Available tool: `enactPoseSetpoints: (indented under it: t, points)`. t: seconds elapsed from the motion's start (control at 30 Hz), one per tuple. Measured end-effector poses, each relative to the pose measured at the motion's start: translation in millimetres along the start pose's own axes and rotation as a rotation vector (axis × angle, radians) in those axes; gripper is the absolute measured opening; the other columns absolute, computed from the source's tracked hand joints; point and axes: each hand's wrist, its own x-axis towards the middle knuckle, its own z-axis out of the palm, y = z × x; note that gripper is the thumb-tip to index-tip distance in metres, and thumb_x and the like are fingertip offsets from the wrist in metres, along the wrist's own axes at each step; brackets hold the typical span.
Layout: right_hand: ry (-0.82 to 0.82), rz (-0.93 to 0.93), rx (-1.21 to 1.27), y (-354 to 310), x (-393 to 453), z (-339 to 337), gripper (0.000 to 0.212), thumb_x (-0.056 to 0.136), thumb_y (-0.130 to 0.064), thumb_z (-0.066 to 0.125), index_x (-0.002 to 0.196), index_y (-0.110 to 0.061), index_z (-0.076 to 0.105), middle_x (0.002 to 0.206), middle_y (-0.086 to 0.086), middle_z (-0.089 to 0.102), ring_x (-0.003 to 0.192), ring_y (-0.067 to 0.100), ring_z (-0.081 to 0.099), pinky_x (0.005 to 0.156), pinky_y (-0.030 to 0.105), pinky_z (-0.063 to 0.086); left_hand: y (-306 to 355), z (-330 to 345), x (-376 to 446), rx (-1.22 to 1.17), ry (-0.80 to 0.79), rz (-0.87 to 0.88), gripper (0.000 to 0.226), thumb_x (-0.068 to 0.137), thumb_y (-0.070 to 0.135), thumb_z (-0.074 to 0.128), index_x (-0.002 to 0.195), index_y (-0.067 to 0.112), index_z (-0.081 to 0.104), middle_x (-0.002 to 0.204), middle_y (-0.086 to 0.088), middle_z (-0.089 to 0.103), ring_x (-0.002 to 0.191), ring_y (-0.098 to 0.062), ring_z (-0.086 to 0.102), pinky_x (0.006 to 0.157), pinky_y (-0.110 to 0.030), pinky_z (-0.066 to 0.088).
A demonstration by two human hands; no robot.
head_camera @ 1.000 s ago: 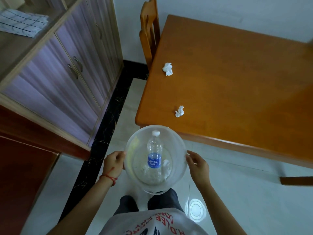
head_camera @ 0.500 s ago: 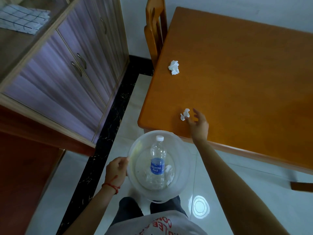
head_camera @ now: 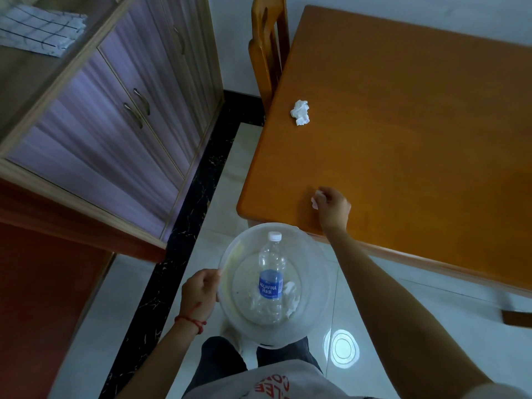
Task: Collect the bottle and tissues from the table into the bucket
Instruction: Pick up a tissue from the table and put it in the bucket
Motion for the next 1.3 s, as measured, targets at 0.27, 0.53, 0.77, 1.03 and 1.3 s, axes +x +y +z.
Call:
enactPoseSetpoints:
  t: [0.27,0.53,0.77,1.03,1.3]
  points:
    - [-0.035,-0.052,0.198,-18.4,-77.3,-10.8,0.018,0.086,-0.018,0.061,0.099,-0.007,0.068,0.088,0.007,0.072,0.076,0.015,0.066,0.063,0.010,0.049,-0.2,2.1,-5.9,-0.013,0.004,-0.008,0.021,0.089,0.017,0.053,0.069,0.019,0.059,0.058,-0.012,0.058,0.057,-0.026,0.056,0.062,-0.039,0.053]
    - [-0.397,-0.085,0.189,-14.8,-175.1,3.4,0.021,0.083,-0.013,0.064,0.104,-0.015,0.067,0.096,-0.001,0.068,0.081,0.005,0.062,0.075,0.013,0.050,-4.9,-8.7,-22.3,-0.075,0.028,-0.027,0.021,0.085,0.025,0.054,0.066,0.020,0.059,0.059,-0.008,0.057,0.059,-0.026,0.056,0.066,-0.046,0.055]
    - [-0.503,-0.182,0.016,-17.3,-190.1,0.8,0.041,0.080,-0.019,0.069,0.120,-0.016,0.059,0.126,0.001,0.061,0.114,0.012,0.053,0.098,0.018,0.038,-14.0,-36.0,-38.5,-0.115,0.081,-0.024,0.040,0.060,0.057,0.045,0.065,0.020,0.059,0.056,-0.007,0.058,0.057,-0.024,0.057,0.065,-0.043,0.054]
    - [-0.168,-0.247,-0.168,-12.8,-188.4,-2.5,0.036,0.087,-0.022,0.060,0.120,-0.008,0.058,0.123,0.014,0.062,0.115,0.030,0.055,0.100,0.037,0.037,-35.7,-81.3,-54.8,-0.154,0.192,-0.062,0.042,0.064,0.055,0.045,0.060,0.015,0.057,0.056,-0.010,0.055,0.059,-0.027,0.056,0.066,-0.043,0.053]
    - [-0.400,0.010,-0.026,-31.0,-217.1,34.2,0.033,0.092,-0.021,0.051,0.123,-0.009,0.056,0.113,0.013,0.067,0.095,0.020,0.062,0.086,0.028,0.046,-62.7,-130.4,-63.1,-0.123,0.268,-0.074,0.028,0.091,0.009,0.049,0.063,0.010,0.053,0.056,-0.005,0.050,0.053,-0.014,0.046,0.052,-0.023,0.035]
